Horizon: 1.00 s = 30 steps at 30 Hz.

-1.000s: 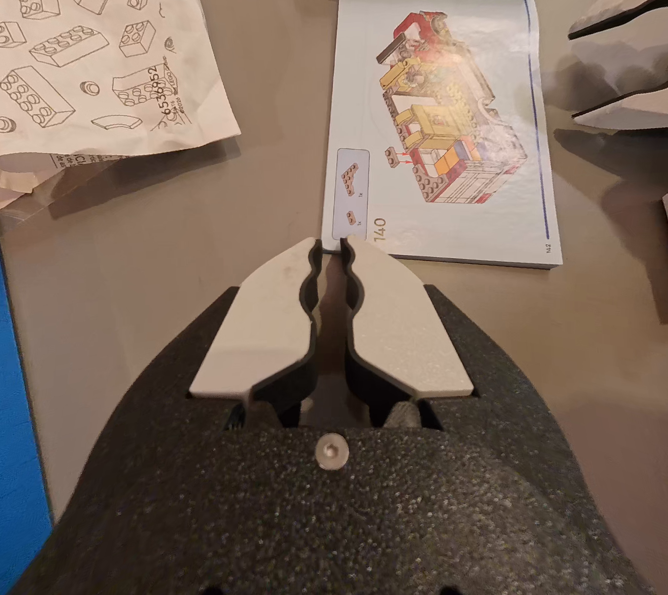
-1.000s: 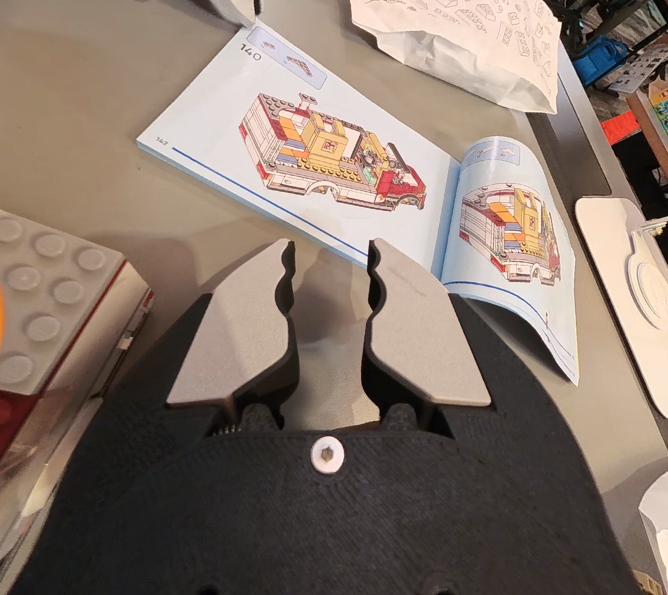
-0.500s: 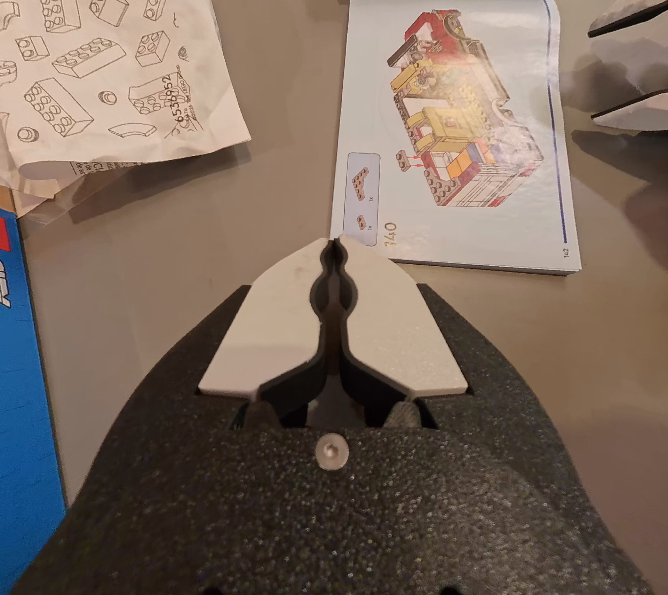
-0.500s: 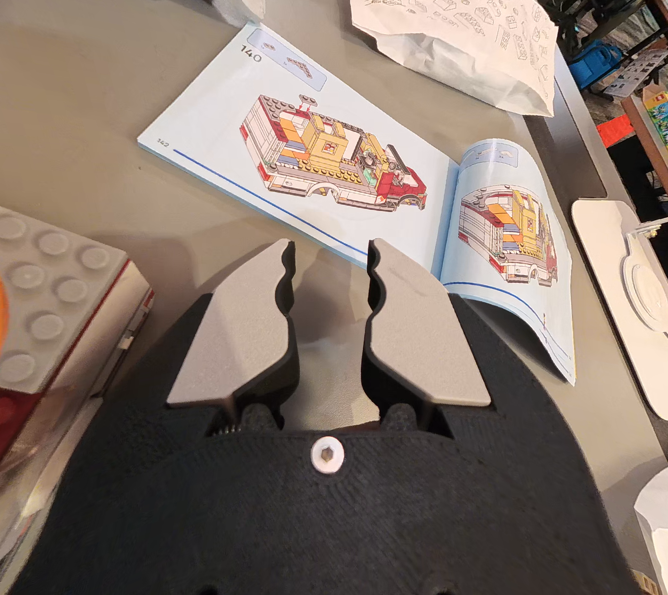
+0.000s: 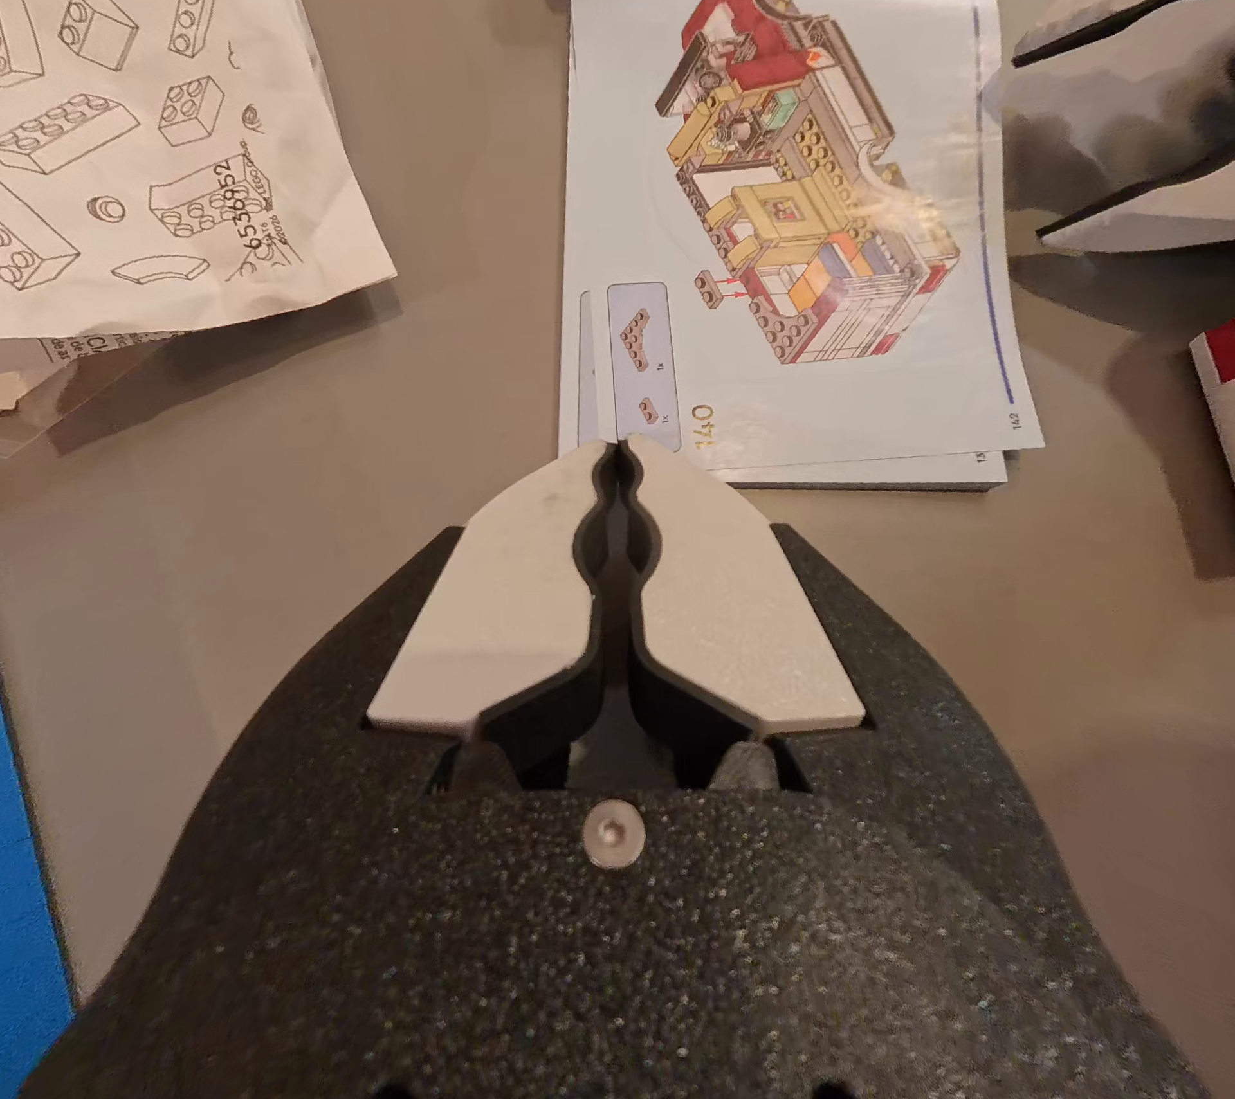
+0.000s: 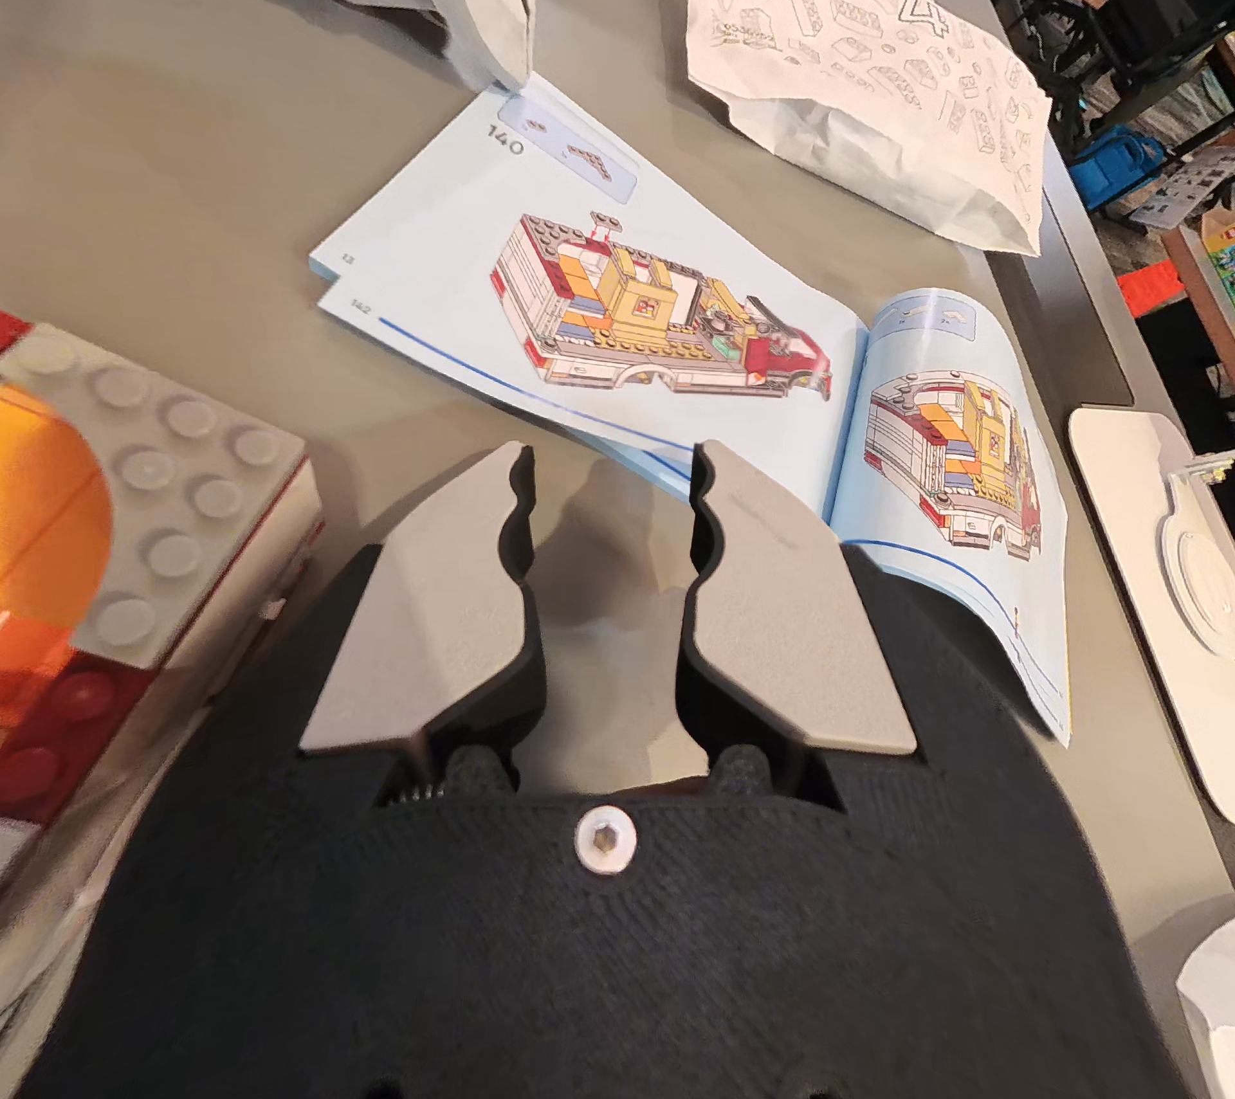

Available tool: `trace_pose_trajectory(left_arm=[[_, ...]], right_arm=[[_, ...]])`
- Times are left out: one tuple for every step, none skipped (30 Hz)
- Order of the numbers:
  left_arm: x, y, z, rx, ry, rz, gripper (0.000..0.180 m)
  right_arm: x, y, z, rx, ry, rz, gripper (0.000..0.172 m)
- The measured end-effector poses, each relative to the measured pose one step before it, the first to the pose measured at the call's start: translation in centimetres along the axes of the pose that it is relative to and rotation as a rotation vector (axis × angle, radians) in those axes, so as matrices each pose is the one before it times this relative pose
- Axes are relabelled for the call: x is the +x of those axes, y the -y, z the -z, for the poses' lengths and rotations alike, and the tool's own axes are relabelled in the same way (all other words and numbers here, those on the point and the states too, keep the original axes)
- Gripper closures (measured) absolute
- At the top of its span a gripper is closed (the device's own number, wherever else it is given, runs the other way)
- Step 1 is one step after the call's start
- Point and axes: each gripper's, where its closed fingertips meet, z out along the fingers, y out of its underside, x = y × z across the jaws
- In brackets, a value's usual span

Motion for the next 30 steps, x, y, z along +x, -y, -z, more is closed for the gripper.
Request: trace_pose_trajectory(left_arm=[[0.088, 0.015, -0.019, -0.0004, -0.0035, -0.0018, 0.18], [0.094, 0.019, -0.019, 0.0003, -0.0037, -0.0025, 0.18], [0.098, 0.035, -0.022, 0.0002, -0.0041, -0.0025, 0.18], [0.103, 0.025, -0.028, 0.0, -0.0036, -0.0028, 0.18], [0.117, 0.029, -0.034, -0.0002, -0.0037, -0.0039, 0.18], [0.129, 0.02, -0.04, -0.0004, -0.0038, -0.0043, 0.18], [0.117, 0.036, -0.04, -0.0001, -0.0031, -0.0037, 0.18], [0.116, 0.029, -0.034, -0.0002, -0.0035, -0.0036, 0.18], [0.119, 0.014, -0.021, -0.0007, -0.0036, -0.0036, 0.18], [0.074, 0.007, -0.027, -0.0006, -0.0019, -0.0026, 0.18], [0.044, 0.012, -0.013, 0.0, -0.0011, -0.0017, 0.18], [0.059, 0.009, -0.009, 0.0002, -0.0024, -0.0009, 0.18], [0.045, 0.012, 0.001, 0.0, -0.0022, -0.0006, 0.18], [0.035, 0.008, -0.011, -0.0002, -0.0012, -0.0011, 0.18], [0.041, 0.008, -0.008, 0.0001, -0.0013, -0.0014, 0.18], [0.053, 0.013, -0.014, 0.0001, -0.0019, -0.0017, 0.18], [0.053, 0.008, -0.009, 0.0, -0.0018, -0.0026, 0.18], [0.054, -0.005, 0.002, -0.0002, -0.0011, -0.0035, 0.18], [0.036, 0.0, 0.0, 0.0002, -0.0006, -0.003, 0.18], [0.037, -0.003, 0.005, 0.0004, -0.0011, -0.001, 0.18], [0.039, -0.003, 0.003, 0.0001, -0.0016, -0.0005, 0.18], [0.013, -0.006, 0.006, -0.0002, -0.0009, -0.0008, 0.18], [0.007, -0.004, -0.011, -0.0002, -0.0002, -0.0004, 0.18], [0.006, 0.001, -0.001, 0.0001, -0.0004, 0.0001, 0.18], [0.007, -0.013, -0.003, -0.0004, -0.0015, 0.0002, 0.18], [0.005, 0.002, -0.003, -0.0002, -0.0008, 0.0004, 0.18], [0.01, 0.009, 0.008, 0.0005, -0.0003, -0.0003, 0.18], [0.021, -0.004, 0.008, 0.0008, -0.0007, -0.0016, 0.18], [0.033, 0.006, 0.013, 0.0009, -0.0009, -0.0022, 0.18], [0.018, 0.018, 0.02, 0.0017, 0.0002, -0.0016, 0.18]], right_arm=[[-0.073, 0.072, 0.04, 0.0069, 0.0026, 0.0103, 0.126], [-0.044, 0.077, 0.047, 0.0075, -0.0003, 0.0131, 0.126], [-0.059, 0.07, 0.034, 0.0078, 0.0003, 0.0135, 0.125], [-0.036, 0.063, 0.025, 0.0059, 0.0004, 0.0102, 0.125], [0.015, 0.055, -0.003, 0.0042, -0.0015, 0.0071, 0.124], [0.101, 0.025, -0.022, 0.0032, -0.0069, 0.0071, 0.124], [0.159, 0.007, -0.037, 0.0012, -0.0113, 0.0097, 0.124], [0.154, -0.026, -0.014, -0.0001, -0.0114, 0.0134, 0.124], [0.183, -0.067, -0.01, -0.0037, -0.0134, 0.0193, 0.124], [0.273, -0.133, -0.018, -0.0091, -0.0218, 0.0256, 0.124], [0.268, -0.144, -0.018, -0.0098, -0.0224, 0.0291, 0.124], [0.21, -0.111, -0.014, -0.0081, -0.0195, 0.0286, 0.123], [0.172, -0.064, -0.018, -0.006, -0.0191, 0.0269, 0.123], [0.148, -0.032, -0.037, -0.0044, -0.0179, 0.0251, 0.122], [0.114, -0.03, -0.058, -0.0051, -0.0164, 0.0229, 0.122], [0.098, -0.01, -0.057, -0.0054, -0.0141, 0.0206, 0.122], [0.091, -0.001, -0.056, -0.0049, -0.0125, 0.0183, 0.122], [0.09, 0.045, -0.019, -0.0015, -0.0096, 0.0148, 0.122], [0.129, 0.051, 0.03, 0.0009, -0.0076, 0.0094, 0.122], [0.187, 0.065, 0.066, 0.0024, -0.006, 0.0026, 0.122], [0.235, 0.064, 0.078, 0.0038, -0.005, -0.0023, 0.122], [0.258, 0.059, 0.088, 0.004, -0.0055, -0.0037, 0.123], [0.288, 0.051, 0.075, 0.0033, -0.0076, -0.0028, 0.123], [0.263, 0.033, 0.043, 0.002, -0.0075, -0.0019, 0.123], [0.221, 0.024, 0.003, 0.0001, -0.0067, -0.0014, 0.124], [0.199, 0.022, -0.047, -0.0009, -0.0076, 0.0001, 0.124], [0.181, 0.069, -0.035, 0.0009, -0.0092, 0.0026, 0.124], [0.154, 0.11, -0.031, 0.0034, -0.0085, 0.0027, 0.124], [0.136, 0.106, -0.048, 0.0035, -0.0073, 0.0008, 0.124], [0.177, 0.073, -0.054, 0.0012, -0.0076, 0.0003, 0.124]])
